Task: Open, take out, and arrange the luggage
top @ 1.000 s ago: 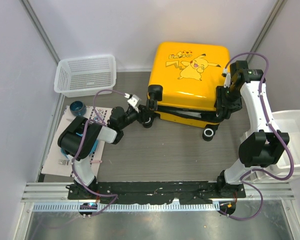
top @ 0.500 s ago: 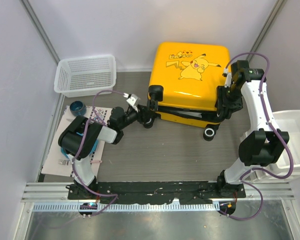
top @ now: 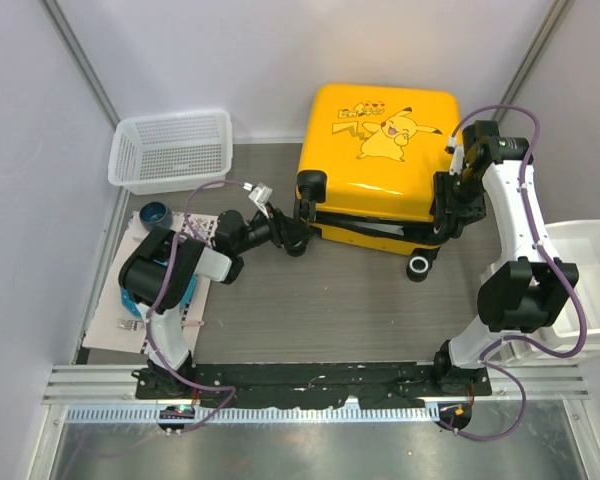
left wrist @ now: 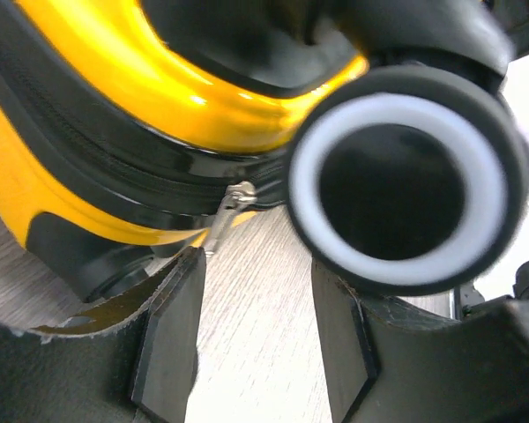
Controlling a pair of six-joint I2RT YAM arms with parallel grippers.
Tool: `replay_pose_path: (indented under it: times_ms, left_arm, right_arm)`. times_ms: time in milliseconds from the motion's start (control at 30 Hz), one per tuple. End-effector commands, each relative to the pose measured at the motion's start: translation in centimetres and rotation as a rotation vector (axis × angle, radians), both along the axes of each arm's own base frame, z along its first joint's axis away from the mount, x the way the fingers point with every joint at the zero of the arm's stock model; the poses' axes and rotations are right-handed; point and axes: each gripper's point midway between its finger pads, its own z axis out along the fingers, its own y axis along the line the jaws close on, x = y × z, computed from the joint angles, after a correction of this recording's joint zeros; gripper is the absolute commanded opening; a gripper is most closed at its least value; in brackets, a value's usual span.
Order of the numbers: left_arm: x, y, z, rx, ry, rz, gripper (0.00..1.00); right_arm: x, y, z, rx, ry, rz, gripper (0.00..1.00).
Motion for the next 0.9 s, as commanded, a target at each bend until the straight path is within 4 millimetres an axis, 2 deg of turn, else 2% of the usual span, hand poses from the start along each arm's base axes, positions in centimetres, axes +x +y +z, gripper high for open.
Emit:
replay_pose_path:
  times_ms: [0,333,600,867]
  left_arm:
    - [1.0,0.2,1.0,-0.091,0.039,-0.046,0.55]
    - [1.9,-0.4,-0.1,-0.113,0.072,-0.090,0.52]
    - [2.4,-0.9,1.2,-0.156,0.051,-0.116,0.51]
    - [2.5,-1.0,3.3,-0.186,0.011,-0.125,0.47]
  right_arm:
    - [0.9,0.5,2.7,0.014,-0.122,0.052,0.00]
    - [0.9,0.5,2.7,0.016,-0.122,0.052,0.01]
    - [0.8,0.6,2.7,0.019,-0.120,0.053,0.01]
    - [0.6,0.6,2.5,0.023,-0.113,0.056,0.01]
